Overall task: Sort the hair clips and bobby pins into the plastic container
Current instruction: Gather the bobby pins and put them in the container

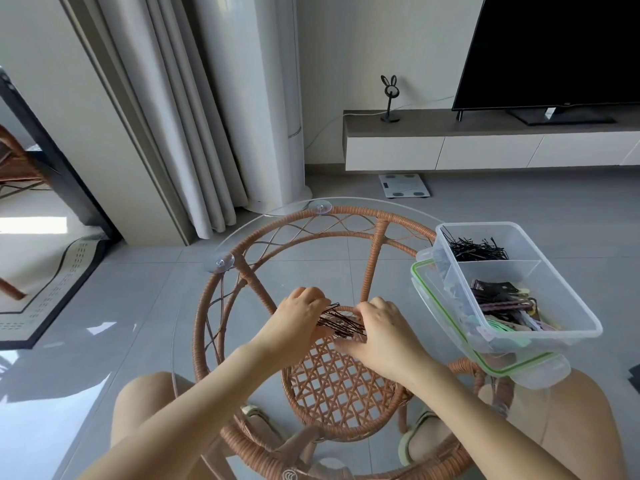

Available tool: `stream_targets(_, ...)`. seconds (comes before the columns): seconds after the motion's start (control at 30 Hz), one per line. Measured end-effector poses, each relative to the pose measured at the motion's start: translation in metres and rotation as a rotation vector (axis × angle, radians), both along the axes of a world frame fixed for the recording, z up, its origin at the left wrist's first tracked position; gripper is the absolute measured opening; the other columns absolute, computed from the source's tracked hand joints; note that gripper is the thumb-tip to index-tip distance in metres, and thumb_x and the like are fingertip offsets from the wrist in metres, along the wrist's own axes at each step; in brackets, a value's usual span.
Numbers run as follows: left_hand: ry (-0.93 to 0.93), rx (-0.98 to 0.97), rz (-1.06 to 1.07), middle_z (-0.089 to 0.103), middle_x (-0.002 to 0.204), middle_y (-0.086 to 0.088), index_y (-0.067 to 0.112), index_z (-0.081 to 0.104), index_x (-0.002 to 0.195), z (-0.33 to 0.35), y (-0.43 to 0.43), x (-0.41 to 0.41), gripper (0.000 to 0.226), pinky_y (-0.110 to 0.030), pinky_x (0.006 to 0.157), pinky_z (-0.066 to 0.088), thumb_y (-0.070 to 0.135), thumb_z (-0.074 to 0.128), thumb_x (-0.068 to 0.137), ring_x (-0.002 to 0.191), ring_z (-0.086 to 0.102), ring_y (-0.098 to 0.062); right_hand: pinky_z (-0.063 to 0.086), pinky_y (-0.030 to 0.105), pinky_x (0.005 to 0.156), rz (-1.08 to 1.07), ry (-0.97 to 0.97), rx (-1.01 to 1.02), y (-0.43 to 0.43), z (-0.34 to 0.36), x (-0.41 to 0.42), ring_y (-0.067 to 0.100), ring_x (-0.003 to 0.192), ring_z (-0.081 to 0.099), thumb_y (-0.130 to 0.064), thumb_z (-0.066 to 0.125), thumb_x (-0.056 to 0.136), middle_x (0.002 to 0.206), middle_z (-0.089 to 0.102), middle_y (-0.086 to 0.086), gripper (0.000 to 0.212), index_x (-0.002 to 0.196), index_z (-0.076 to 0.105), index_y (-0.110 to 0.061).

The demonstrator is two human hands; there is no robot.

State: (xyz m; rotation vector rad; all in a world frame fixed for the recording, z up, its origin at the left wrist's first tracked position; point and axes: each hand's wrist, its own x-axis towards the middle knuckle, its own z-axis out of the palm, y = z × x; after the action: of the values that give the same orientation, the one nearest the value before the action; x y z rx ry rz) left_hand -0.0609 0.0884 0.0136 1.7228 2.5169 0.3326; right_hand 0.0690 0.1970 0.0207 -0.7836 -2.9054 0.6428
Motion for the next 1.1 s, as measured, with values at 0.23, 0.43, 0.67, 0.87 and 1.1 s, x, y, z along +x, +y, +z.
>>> stream_targets(0.23,-0.088,0.019,-0.074,0.059,0.113,0.000,0.017,0.059,0.115,0.005,-0.003,-0.007,0.027,-0.024,0.091,0.041,0.025,0.056,0.089,0.105,0.052,-0.017,0.044,0.034,0.095,0.004,0.027,0.030,-0.010,0.004,-0.015,0.025,0.108,0.051,-0.026,0.059,0.086,0.112,0.058,0.012,0.031,0.108,0.055,-0.005)
stream_targets(0.43,-0.107,-0.028,-0.076,0.059,0.111,0.000,0.016,0.059,0.113,0.007,-0.009,-0.011,0.028,-0.026,0.091,0.042,0.026,0.060,0.086,0.104,0.052,-0.016,0.044,0.040,0.098,0.191,-0.114,0.197,-0.018,0.005,-0.020,0.032,0.106,0.051,-0.001,0.045,0.090,0.114,0.056,0.020,0.027,0.115,0.052,0.002)
stream_targets(0.67,-0.126,-0.034,-0.060,0.059,0.112,0.000,0.016,0.059,0.112,0.013,-0.011,-0.009,0.029,-0.025,0.089,0.045,0.028,0.061,0.085,0.102,0.053,-0.016,0.042,0.036,0.100,0.197,-0.084,0.230,-0.006,0.013,-0.005,0.030,0.108,0.050,0.001,0.039,0.091,0.117,0.056,0.019,0.025,0.114,0.051,0.002)
stream_targets(0.87,-0.104,-0.067,-0.060,0.058,0.113,0.000,0.017,0.058,0.114,0.016,-0.007,-0.004,0.031,-0.026,0.089,0.045,0.031,0.058,0.086,0.104,0.052,-0.016,0.031,0.017,0.071,0.140,0.038,0.173,0.027,0.047,0.017,0.015,0.083,0.045,-0.011,0.045,0.094,0.101,0.059,0.013,0.015,0.092,0.057,-0.003)
stream_targets(1.1,0.111,-0.233,-0.049,0.055,0.109,-0.006,0.008,0.051,0.117,0.018,0.009,0.012,0.024,-0.028,0.088,0.047,0.006,0.044,0.093,0.098,0.050,-0.018,0.037,0.032,0.068,0.084,0.086,0.077,0.063,0.086,0.035,0.022,0.078,0.051,-0.019,0.048,0.092,0.084,0.057,0.007,0.023,0.076,0.054,-0.002)
